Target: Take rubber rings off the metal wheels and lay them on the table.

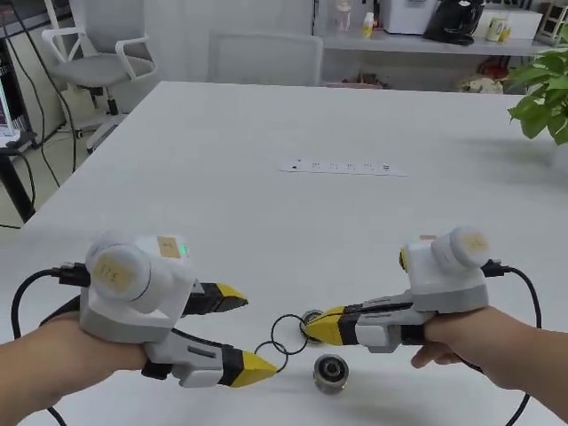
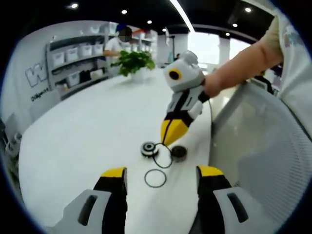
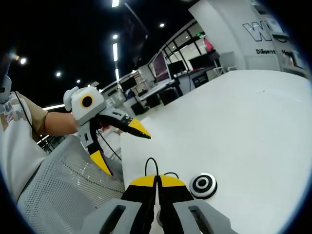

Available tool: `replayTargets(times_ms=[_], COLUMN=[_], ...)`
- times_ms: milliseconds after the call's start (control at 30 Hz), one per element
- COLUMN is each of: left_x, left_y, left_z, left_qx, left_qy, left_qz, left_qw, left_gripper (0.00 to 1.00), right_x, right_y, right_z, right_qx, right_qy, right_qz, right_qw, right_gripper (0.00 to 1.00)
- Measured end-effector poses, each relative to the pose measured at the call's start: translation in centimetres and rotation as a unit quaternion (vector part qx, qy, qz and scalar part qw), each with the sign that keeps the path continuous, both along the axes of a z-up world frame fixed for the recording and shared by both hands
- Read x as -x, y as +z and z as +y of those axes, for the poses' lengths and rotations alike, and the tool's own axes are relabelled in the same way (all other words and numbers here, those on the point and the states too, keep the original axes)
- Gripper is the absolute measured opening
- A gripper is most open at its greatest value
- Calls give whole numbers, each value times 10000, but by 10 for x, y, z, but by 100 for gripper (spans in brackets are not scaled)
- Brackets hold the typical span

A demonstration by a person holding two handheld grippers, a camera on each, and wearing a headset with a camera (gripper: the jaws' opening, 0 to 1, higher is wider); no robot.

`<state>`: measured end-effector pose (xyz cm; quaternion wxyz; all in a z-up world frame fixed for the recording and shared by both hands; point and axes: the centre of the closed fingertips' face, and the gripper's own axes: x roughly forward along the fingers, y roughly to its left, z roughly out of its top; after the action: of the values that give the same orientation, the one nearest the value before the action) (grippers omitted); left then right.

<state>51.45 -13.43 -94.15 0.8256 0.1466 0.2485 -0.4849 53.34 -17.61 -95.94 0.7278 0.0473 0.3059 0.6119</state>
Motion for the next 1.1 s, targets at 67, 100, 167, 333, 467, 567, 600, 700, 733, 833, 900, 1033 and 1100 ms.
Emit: replayTargets(times_ms=[67, 100, 167, 333, 467, 567, 600, 700, 733, 833, 900, 1033, 1100], left_x=[0, 0, -1, -3, -6, -7, -7, -8, -8, -8, -8, -8, -8], left_y=[0, 1, 1, 1, 1, 0, 0, -1, -2, -3, -4, -4, -4], left_z=[4, 6, 11, 20, 25, 27, 28, 30, 31, 33, 34, 38, 39], left_qx=[8, 29, 43, 81, 130, 139, 147, 156, 162, 157, 158, 163, 168], left_qy=[60, 97, 165, 325, 465, 526, 552, 606, 628, 660, 683, 736, 767], left_qz=[-14, -6, -9, -13, -30, -38, -36, -48, -39, -35, -29, -31, -27], left_qw=[10000, 9999, 9999, 9994, 9988, 9985, 9984, 9980, 9979, 9977, 9975, 9971, 9969], left_gripper=[61, 61, 61, 63, 66, 66, 66, 67, 67, 66, 66, 66, 66], right_x=[-1, -1, -2, -7, -8, -9, -10, -11, -10, -8, -6, -5, -5], right_y=[-2, -3, -6, -12, -20, -25, -26, -29, -31, -36, -39, -44, -47], right_z=[3, 4, 7, 11, 13, 13, 14, 16, 16, 18, 18, 18, 17], right_qx=[19, 22, 62, 160, 276, 318, 330, 344, 387, 463, 499, 586, 636], right_qy=[-8, -10, -35, -107, -181, -247, -273, -309, -319, -301, -287, -314, -332], right_qz=[10, 29, 46, 115, 169, 257, 278, 344, 365, 393, 417, 465, 459], right_qw=[10000, 10000, 10000, 9997, 9993, 9989, 9987, 9983, 9981, 9977, 9975, 9967, 9964], right_gripper=[0, 0, 0, 0, 0, 0, 0, 0, 0, 0, 0, 0, 0])
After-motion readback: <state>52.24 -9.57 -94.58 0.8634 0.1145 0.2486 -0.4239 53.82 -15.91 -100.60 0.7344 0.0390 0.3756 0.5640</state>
